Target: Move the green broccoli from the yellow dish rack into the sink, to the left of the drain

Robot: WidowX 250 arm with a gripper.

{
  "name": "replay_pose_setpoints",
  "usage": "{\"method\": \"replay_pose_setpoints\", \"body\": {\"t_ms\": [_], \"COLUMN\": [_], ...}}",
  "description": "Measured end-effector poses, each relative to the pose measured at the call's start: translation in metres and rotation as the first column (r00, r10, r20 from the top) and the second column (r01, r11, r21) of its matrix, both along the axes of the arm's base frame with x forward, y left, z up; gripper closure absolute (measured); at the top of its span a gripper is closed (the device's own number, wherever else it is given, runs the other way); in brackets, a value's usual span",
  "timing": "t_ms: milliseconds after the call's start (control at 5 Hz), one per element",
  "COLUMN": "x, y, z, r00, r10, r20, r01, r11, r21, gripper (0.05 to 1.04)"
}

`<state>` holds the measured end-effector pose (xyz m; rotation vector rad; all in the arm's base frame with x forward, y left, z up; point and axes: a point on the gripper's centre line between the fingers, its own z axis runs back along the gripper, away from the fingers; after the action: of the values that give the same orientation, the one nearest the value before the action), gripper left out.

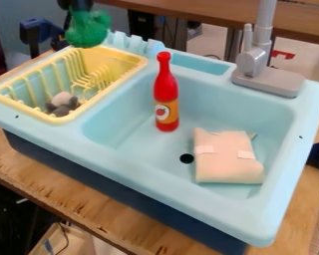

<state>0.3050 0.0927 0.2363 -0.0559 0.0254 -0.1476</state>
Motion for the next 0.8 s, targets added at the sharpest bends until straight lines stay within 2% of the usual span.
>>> {"method": "replay_pose_setpoints", "body": {"t_ms": [200,400,600,800], "x": [-0.025,-0.045,-0.052,-0.060], "y": [-0.023,-0.054,-0.079,-0.099], "z": [0.011,0.011,-0.004,-0.034], "r00": [0.999,0.996,0.985,0.966], "r10": [-0.036,-0.094,-0.169,-0.231], "r20": [0.001,-0.009,-0.043,-0.117], "r01": [0.036,0.094,0.171,0.239], "r11": [0.999,0.995,0.984,0.969], "r21": [0.036,0.035,0.040,0.058], "gripper": [0.798,0.799,0.799,0.798]}}
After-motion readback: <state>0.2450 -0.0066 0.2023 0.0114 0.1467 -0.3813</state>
